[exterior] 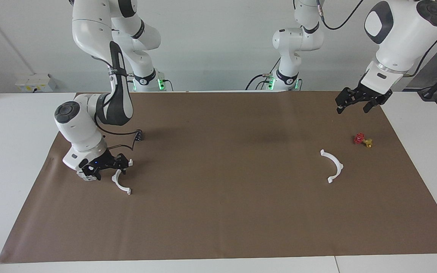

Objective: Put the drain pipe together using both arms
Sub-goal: 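Reach the right gripper down and grasp the white half-ring clamp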

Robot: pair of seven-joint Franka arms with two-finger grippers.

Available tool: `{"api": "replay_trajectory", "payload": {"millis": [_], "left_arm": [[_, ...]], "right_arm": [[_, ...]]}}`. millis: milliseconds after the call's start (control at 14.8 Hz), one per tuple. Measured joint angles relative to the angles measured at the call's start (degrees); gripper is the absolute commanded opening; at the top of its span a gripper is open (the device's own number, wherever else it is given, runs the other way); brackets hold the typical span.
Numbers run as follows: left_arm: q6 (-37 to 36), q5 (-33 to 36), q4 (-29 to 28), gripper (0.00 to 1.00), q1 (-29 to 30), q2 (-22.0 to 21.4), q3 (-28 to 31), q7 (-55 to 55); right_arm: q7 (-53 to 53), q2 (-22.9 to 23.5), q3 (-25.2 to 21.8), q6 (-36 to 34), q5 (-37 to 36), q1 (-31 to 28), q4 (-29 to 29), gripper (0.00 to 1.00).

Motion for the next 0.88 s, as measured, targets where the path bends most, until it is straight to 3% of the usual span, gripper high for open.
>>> {"api": "replay_trajectory", "payload": {"millis": [135,338,540,608,742,878], "left_arm": [[0.0,0.0,0.0,1.0,0.0,0.0,0.0,0.0],[0.0,0.0,0.0,1.0,0.0,0.0,0.0,0.0],[0.0,0.0,0.0,1.0,0.0,0.0,0.0,0.0],[0.0,0.0,0.0,1.0,0.0,0.0,0.0,0.0],[0.0,0.0,0.0,1.0,0.0,0.0,0.0,0.0],[0.0,0.0,0.0,1.0,0.0,0.0,0.0,0.0]], "right_arm": [[-1.3,0.2,0.0,0.2,0.2,-0.4,-1.1,0.94],[-3.3,0.3,-0.1,4.3,0.3,-1.5,-3.2,0.7],[-3.5,0.4,0.1,5.4,2.7,-1.5,-4.1,0.64],[-3.7,0.4,0.1,5.4,3.8,-1.3,-4.1,0.49],[-4.1,0.4,0.1,5.4,4.2,-1.2,-4.1,0.0],[-4.4,0.3,0.1,5.7,4.2,-1.2,-4.0,0.0]]}}
